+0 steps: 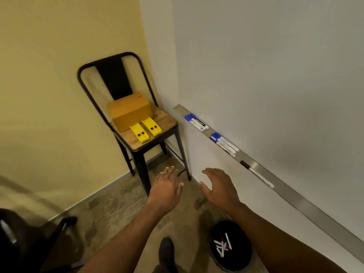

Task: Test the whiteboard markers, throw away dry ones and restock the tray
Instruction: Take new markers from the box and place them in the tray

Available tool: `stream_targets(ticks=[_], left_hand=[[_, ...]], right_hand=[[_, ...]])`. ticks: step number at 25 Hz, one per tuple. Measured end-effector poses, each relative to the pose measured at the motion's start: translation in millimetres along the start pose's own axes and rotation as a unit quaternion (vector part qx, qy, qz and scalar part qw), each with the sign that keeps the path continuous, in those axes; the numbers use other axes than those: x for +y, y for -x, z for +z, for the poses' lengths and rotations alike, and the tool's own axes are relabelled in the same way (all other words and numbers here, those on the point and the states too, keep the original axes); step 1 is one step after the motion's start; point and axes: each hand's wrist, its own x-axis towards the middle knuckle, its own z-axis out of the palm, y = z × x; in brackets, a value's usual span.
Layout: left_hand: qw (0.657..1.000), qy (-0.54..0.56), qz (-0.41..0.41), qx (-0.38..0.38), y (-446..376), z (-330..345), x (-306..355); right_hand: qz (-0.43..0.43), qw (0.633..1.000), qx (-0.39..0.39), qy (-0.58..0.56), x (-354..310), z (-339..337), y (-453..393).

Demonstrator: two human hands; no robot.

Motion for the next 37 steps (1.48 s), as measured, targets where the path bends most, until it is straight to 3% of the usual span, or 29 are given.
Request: stream_targets(ticks=[18, 27, 37], left_hand=[[0.991, -0.001, -0.085, 0.104, -152.1, -120.9, -250.0], [0.990, 0.023, -0.126, 0.051, -260.8, -119.7, -304.6], [0.981, -0.055, -0.182, -0.035, -358.8, -115.5, -328.9]], right_hand=[[-0.118, 0.993, -0.009, 0.022, -178.2, 78.0, -265.3], [-0.122, 0.991, -0.046, 0.017, -179.9, 114.6, -388.4], [-0.005, 0.989, -0.121, -0.082, -161.4, 124.2, -539.8]])
